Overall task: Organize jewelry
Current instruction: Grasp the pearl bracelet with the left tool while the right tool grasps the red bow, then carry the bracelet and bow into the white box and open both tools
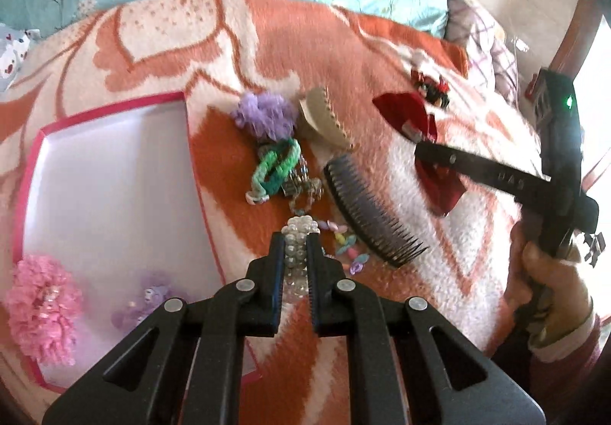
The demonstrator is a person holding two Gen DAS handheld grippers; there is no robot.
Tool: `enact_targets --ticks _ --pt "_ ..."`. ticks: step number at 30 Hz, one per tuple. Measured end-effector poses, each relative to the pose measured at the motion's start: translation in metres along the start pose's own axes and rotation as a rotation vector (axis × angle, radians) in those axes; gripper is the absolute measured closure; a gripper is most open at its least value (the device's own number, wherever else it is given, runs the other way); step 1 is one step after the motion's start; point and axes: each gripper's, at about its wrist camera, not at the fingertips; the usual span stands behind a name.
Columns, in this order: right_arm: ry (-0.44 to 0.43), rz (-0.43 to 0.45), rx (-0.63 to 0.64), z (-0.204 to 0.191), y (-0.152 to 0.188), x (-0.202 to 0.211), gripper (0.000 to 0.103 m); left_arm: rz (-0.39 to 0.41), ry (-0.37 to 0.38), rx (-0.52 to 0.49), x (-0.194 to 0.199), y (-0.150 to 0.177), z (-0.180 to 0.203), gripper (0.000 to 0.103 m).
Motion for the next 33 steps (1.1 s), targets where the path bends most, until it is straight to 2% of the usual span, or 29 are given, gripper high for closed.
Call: enact_targets --ticks 7,13,33 --pt "-0.046 0.006 0.030 -0.026 0.001 0.006 0.066 0.061 -0.017 0.034 0.024 -0.011 -0.015 0.094" --pt "-0.092 -0.002 0.061 -0.053 0.000 0.000 0.066 0.100 -0.061 0.069 0.038 -0.018 -0.038 0.094" --pt "-0.256 -0.074 0.119 -0.144 0.004 -0.051 0.066 0.148 -0.197 0.211 0.049 -0.028 -0.132 0.094"
Point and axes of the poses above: each gripper's, at about its wrist camera, not at the fingertips, and x roughly against the way its jaws point, z to its right, y to its underside, and after that the axes turned 12 degrees about z, right-handed
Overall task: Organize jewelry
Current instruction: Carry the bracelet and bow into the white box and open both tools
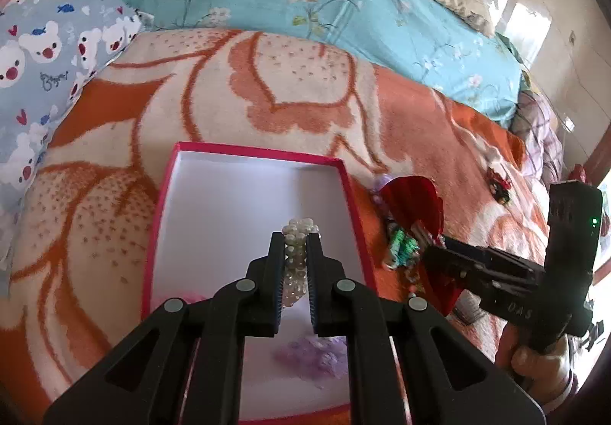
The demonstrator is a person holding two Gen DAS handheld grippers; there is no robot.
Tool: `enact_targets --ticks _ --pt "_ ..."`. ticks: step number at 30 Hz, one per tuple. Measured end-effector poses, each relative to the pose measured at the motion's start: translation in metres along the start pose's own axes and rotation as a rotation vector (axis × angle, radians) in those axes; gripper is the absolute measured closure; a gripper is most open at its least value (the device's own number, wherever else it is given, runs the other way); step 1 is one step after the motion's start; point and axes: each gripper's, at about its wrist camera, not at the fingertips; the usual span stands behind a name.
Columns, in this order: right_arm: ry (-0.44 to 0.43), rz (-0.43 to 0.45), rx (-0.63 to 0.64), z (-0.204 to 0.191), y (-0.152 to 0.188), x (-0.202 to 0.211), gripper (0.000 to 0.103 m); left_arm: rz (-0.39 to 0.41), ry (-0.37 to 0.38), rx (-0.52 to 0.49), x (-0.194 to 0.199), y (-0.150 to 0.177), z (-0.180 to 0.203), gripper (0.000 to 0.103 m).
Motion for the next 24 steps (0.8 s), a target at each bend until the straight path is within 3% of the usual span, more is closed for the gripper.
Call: enact_targets --ticks 11,24 --pt "-0.049 -0.043 0.030 -0.030 -0.011 -0.061 0.065 -0.023 -0.052 0.060 -0.047 -0.018 -0.043 0.094" --pt "-0.004 -0.137 0.084 -0.037 -0.011 -0.138 0.065 -0.064 -0.109 0.131 -0.104 -0.026 -0.085 0.094"
Point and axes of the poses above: each gripper's, at about its wrist camera, not at the fingertips, and x roughly against the way its jaws point, z to its right, y to its underside, and after that the axes turned 12 degrees about z, right-handed
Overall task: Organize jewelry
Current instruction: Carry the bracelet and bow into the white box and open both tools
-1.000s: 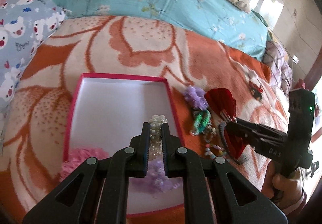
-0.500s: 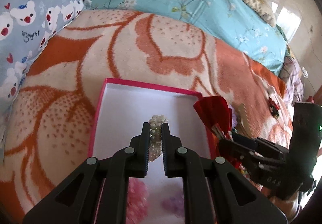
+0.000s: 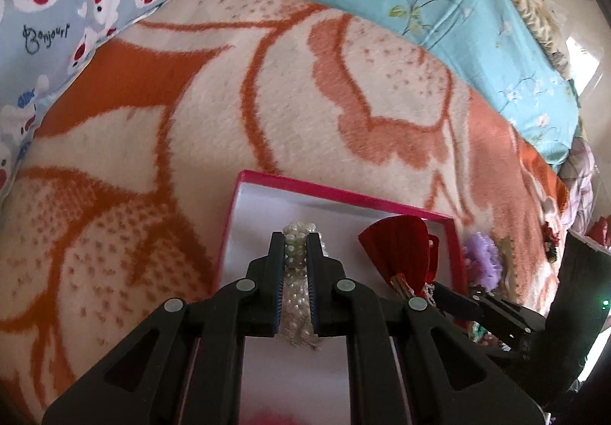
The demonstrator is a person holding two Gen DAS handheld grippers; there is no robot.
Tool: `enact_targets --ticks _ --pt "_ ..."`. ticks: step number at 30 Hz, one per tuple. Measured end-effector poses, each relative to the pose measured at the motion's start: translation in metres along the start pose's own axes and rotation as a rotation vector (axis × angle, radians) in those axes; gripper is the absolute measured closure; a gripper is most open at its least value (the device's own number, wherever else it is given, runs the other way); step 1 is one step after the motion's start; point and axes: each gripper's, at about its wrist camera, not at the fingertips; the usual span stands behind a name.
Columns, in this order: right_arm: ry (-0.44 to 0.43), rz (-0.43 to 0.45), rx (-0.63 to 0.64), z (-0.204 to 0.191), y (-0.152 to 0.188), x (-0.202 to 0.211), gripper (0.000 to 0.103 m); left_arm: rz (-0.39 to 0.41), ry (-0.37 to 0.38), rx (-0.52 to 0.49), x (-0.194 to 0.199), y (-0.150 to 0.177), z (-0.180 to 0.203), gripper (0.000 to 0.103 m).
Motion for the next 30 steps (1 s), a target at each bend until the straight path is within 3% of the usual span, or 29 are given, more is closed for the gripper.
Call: enact_targets --ticks 17,19,21,23,30 --pt "0.003 -0.037 0.025 0.000 -0.001 -0.016 0.060 -0.084 -0.066 -0.015 -0.021 0.008 -0.003 0.094" --pt "0.002 -0.035 0.021 0.000 -0.001 -0.014 0.056 -0.085 -0.069 -0.014 -0.017 0.007 -0.002 0.089" --pt "-0.001 -0.030 0.020 0.000 -0.002 -0.010 0.054 -0.081 -0.069 -0.012 -0.012 0.005 -0.001 0.072" --pt "-0.005 -0.023 0.020 -0.001 -0.002 -0.004 0.054 -0.068 -0.071 -0.012 -0.005 0.003 0.000 0.067" --pt "-0.028 0.031 0.011 -0.001 -0.001 0.038 0.053 -0.029 -0.070 -0.001 0.026 0.003 0.002 0.065"
Point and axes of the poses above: each gripper's, at about its wrist camera, not at the fingertips, and x roughly against the way its jaws point, z to its right, y to its underside, and after that the axes turned 12 degrees about z, right-handed
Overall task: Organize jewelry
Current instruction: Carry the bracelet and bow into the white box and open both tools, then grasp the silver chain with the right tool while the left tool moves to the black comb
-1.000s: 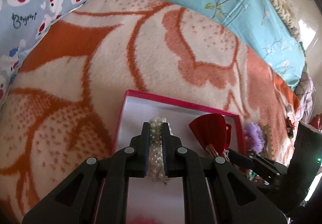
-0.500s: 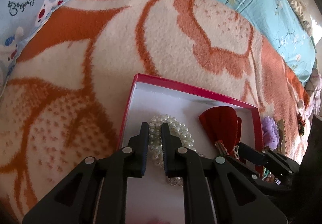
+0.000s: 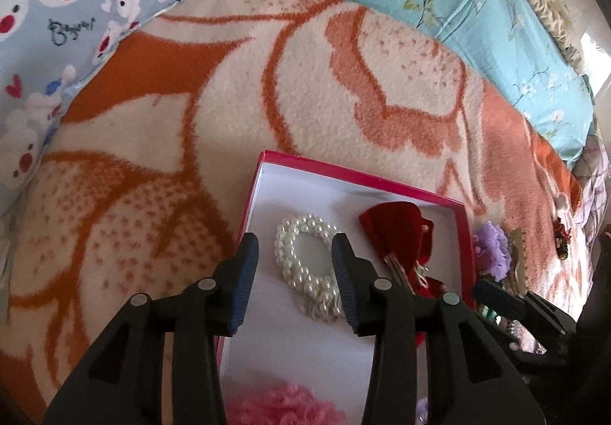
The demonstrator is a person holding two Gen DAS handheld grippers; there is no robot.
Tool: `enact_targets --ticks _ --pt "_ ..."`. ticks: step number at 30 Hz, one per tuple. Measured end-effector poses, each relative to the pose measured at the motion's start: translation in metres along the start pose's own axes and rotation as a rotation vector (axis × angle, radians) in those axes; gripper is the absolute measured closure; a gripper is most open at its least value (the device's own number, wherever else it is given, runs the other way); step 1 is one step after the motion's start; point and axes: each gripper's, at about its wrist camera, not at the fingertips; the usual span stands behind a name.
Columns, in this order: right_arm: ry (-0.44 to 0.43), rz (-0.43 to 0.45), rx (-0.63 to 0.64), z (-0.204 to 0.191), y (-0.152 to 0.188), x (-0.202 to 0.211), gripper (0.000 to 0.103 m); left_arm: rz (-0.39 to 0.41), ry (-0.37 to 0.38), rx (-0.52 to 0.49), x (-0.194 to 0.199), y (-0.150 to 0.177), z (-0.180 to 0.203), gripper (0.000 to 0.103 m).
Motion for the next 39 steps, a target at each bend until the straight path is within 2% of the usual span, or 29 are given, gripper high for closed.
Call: enact_targets --ticks 6,20,31,33,39 --pt "0.016 0.044 -0.031 0.013 0.009 0.042 0.053 0.021 0.025 0.005 0.029 0.014 0.011 0.065" --pt "0.114 0.104 -0.143 0.066 0.042 0.118 0.052 -0.002 0.106 -0.033 0.066 0.049 0.058 0.065" --pt "0.235 0.151 -0.210 0.113 0.070 0.179 0.051 -0.046 0.197 -0.096 0.081 0.076 0.110 0.065" --pt "0.259 0.158 -0.222 0.121 0.077 0.189 0.051 -0.053 0.212 -0.104 0.083 0.081 0.119 0.057" --pt "0.341 0.165 -0.251 0.146 0.097 0.215 0.051 -0.082 0.240 -0.142 0.081 0.095 0.143 0.057"
Point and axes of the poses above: each gripper's, at about its wrist camera, not at the fingertips, and x roughly against the way its jaws point, z to its right, y to its underside, and after that the axes turned 12 degrees about z, right-handed
